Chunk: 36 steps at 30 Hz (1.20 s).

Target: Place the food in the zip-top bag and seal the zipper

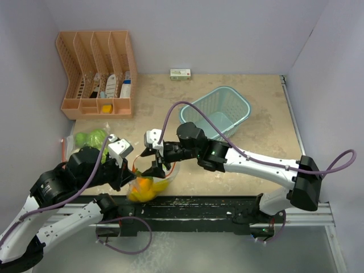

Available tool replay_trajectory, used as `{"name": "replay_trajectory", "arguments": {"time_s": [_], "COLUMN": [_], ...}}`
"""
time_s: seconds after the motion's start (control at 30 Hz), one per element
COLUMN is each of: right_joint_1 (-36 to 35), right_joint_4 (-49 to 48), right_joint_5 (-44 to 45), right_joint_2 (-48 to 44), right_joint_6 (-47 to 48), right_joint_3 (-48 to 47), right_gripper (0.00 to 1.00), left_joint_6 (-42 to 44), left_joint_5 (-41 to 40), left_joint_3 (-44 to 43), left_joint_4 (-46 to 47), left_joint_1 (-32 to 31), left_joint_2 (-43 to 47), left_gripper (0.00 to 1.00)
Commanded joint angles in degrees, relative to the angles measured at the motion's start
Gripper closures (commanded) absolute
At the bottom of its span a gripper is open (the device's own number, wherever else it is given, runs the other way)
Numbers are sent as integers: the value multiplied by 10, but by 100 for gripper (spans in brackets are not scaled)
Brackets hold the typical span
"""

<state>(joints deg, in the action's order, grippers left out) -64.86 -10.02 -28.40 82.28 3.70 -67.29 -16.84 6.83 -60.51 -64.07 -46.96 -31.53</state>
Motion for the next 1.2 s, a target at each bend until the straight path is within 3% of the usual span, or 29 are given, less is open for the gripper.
{"name": "replay_trajectory", "arguments": {"time_s": [0.0, 0.27, 0.43, 0.57, 0.7, 0.77, 0.97, 1.03, 1.07, 1.1, 1.17], "right_joint_1": [-1, -1, -2, -3, -2, 0, 12, 17, 20, 23, 30], "right_joint_4": [31, 29, 13, 2, -15, -29, -31, -34, -37, -41, -50], "right_joint_5": [-88, -103, -83, -61, -40, 13, 58, 62, 68, 75, 85], "right_joint_2": [9, 23, 52, 62, 53, 40, -9, -24, -31, -40, -50], "right_joint_6": [42, 30, 14, 4, -33, -62, -106, -119, -129, -137, -153], "right_joint_3": [-15, 10, -3, -9, -8, -3, -8, -10, -9, -8, -3], "right_gripper": [32, 37, 45, 61, 89, 98, 100, 100, 100, 100, 100], "left_joint_6": [12, 16, 12, 12, 10, 9, 4, 4, 4, 4, 3], "left_joint_5": [5, -8, -2, 0, -2, -6, -20, -27, -28, -27, -20], "left_joint_3": [-17, -33, -33, -31, -28, -28, -48, -59, -65, -71, -77], "left_joint_4": [26, 16, 25, 26, 28, 27, 26, 25, 26, 26, 32], "left_joint_1": [-1, -2, -2, -2, -2, -2, -2, -2, -2, -2, -2], "left_joint_2": [5, -1, -5, -7, -4, -2, 27, 41, 49, 58, 74], "left_gripper": [100, 100, 100, 100, 100, 98, 60, 34, 7, 0, 1]}}
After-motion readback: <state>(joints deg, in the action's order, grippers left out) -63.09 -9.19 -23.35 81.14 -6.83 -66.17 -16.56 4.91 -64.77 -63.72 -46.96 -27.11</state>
